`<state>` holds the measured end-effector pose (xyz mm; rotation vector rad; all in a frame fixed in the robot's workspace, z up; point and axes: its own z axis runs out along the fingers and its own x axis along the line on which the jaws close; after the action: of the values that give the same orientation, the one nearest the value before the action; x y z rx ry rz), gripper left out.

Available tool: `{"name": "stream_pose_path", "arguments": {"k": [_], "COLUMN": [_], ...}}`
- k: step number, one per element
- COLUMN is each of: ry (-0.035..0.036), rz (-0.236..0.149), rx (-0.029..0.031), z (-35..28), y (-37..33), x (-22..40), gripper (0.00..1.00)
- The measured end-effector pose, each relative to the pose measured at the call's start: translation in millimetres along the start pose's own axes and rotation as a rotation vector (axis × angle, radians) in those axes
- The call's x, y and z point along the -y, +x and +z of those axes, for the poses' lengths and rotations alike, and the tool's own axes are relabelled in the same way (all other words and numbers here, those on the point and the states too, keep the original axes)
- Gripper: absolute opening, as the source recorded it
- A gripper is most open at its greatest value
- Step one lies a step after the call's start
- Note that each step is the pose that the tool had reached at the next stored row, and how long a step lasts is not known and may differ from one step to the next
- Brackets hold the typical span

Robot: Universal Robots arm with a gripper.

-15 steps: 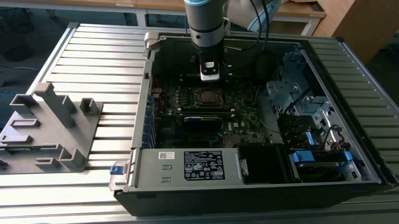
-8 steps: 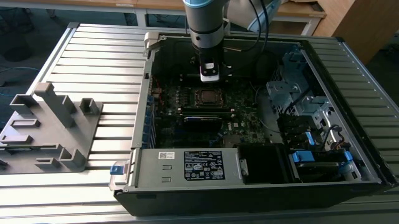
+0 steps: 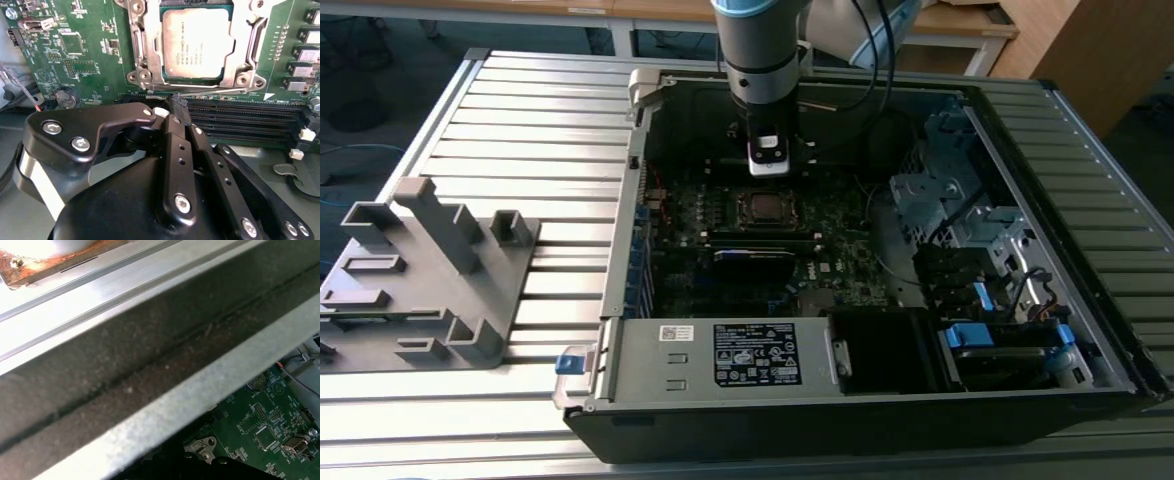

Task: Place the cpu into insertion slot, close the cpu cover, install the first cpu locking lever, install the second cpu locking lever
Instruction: 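Install the first cpu locking lever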

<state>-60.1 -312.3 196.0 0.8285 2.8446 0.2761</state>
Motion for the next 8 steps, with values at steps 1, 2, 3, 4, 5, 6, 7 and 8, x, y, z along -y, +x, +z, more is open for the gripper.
{"name": "stream_pose_path", "arguments": {"k": [1, 2, 3, 4, 5, 6, 7, 8], "ry": [0.0014, 0.0028, 0.0042, 0.0056, 0.0071, 0.0087, 0.0104, 0.0118], "rz": [0.000, -0.001, -0.001, -0.001, -0.002, -0.002, -0.003, -0.003], "rx": [0.0007, 0.0015, 0.0023, 0.0032, 0.0041, 0.0051, 0.0061, 0.0070], "z": [0.0, 0.0, 0.1, 0.2, 0.3, 0.4, 0.5, 0.7], "y": [0.0, 0.0, 0.0, 0.0, -0.1, -0.1, -0.2, -0.2], "x": [0.0, 0.1, 0.0, 0.0, 0.1, 0.0, 0.1, 0.1], "gripper": [0.10, 0.10, 0.10, 0.10, 0.10, 0.10, 0.10, 0.10]}}
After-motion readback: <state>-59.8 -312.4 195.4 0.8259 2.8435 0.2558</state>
